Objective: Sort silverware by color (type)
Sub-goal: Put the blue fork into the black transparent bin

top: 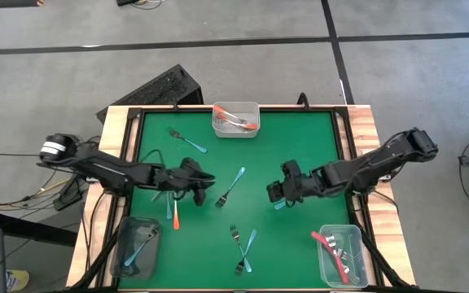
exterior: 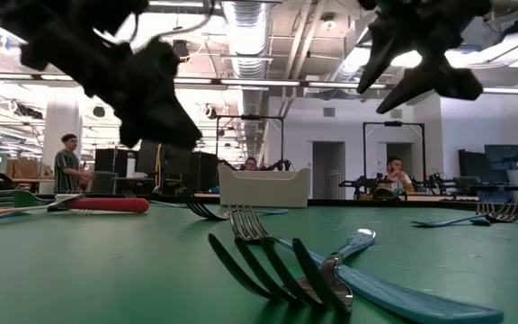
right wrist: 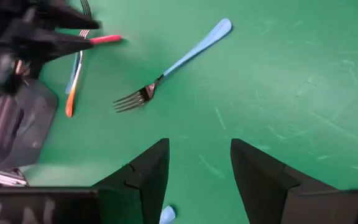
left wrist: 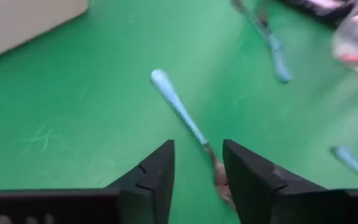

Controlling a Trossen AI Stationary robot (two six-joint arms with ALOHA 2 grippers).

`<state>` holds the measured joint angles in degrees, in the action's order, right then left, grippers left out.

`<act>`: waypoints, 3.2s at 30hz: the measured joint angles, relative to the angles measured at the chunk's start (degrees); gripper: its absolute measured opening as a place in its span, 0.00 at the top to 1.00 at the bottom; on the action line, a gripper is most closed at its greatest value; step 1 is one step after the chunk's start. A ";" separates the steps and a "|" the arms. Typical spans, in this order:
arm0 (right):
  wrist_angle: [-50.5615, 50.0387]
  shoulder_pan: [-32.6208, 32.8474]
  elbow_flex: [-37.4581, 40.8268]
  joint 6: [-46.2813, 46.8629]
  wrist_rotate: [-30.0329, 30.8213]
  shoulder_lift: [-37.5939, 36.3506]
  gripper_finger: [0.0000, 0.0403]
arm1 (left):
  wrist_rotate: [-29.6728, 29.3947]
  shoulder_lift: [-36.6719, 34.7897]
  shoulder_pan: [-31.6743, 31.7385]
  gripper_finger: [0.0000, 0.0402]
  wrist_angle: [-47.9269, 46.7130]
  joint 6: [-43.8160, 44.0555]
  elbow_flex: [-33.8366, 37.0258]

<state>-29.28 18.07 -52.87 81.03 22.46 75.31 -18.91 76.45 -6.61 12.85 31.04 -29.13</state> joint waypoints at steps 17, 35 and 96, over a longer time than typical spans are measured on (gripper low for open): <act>-16.42 -9.27 -1.48 -18.65 -1.74 0.00 0.52 | 1.02 26.93 0.61 0.60 -7.80 0.02 -22.94; -27.46 -12.44 8.02 -10.86 -18.06 0.74 0.52 | -0.42 29.28 0.94 0.66 -21.25 -1.29 -33.13; -21.29 -17.87 16.81 -36.79 -29.68 0.68 0.96 | 6.51 29.19 2.12 0.66 -25.66 -6.00 -33.11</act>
<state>-50.56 0.20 -36.05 44.24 -7.22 75.99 -12.41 105.65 -4.49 -12.81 25.04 -62.24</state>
